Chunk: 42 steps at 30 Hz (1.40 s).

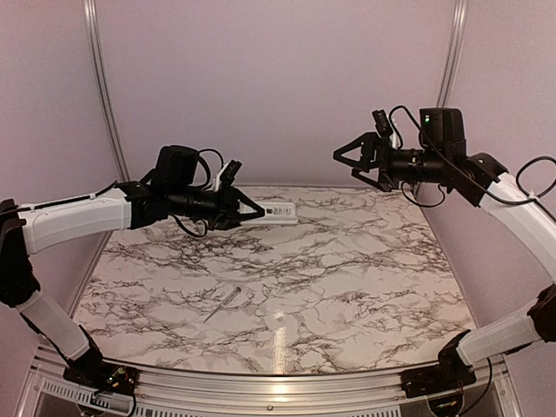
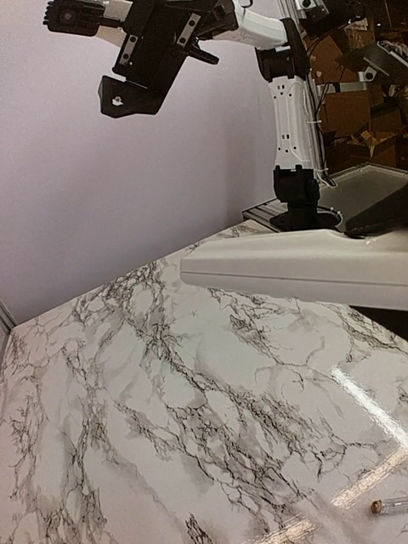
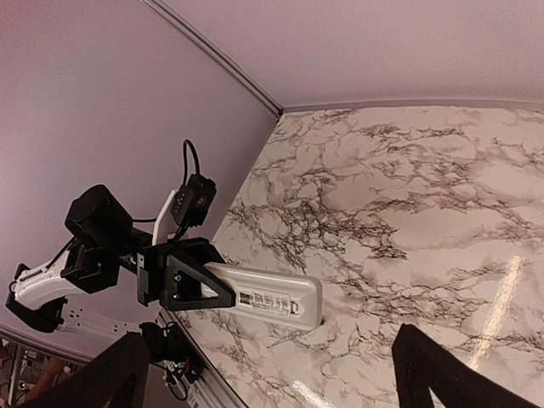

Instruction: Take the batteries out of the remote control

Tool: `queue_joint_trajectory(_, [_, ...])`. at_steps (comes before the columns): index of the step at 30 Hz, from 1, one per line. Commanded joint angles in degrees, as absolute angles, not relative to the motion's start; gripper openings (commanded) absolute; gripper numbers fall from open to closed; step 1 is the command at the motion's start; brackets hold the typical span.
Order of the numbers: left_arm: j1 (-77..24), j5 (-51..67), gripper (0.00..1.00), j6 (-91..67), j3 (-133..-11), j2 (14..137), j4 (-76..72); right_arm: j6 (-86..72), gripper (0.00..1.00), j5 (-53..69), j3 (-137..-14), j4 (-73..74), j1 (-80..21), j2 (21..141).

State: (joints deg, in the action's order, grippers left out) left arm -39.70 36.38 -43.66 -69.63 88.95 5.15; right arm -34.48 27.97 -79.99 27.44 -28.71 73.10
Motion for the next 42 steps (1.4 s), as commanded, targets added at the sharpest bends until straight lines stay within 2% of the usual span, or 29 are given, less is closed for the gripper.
queue_joint_trajectory(1, [-40.3, 39.8, 0.00, -49.3, -71.0, 90.1, -5.6, -35.7, 0.98, 28.9, -80.1, 26.4, -28.6, 72.2])
queue_joint_trajectory(7, [-41.9, 36.2, 0.00, -47.1, -78.2, 93.9, -0.1, -36.1, 0.98, 29.4, -80.4, 25.7, -30.3, 72.8])
queue_joint_trajectory(22, [-42.1, 33.6, 0.00, -48.9, -78.1, 94.4, -1.9, -38.7, 0.92, 28.9, -84.0, 21.4, -37.9, 79.8])
queue_joint_trajectory(31, [-42.1, 33.7, 0.00, -49.2, -78.1, 93.4, -2.5, -41.6, 0.87, 27.3, -82.1, 18.6, -38.8, 81.1])
queue_joint_trajectory(42, [-42.1, 33.7, 0.00, -49.5, -77.6, 92.5, -3.2, -42.0, 0.85, 26.8, -81.8, 17.8, -39.2, 82.0])
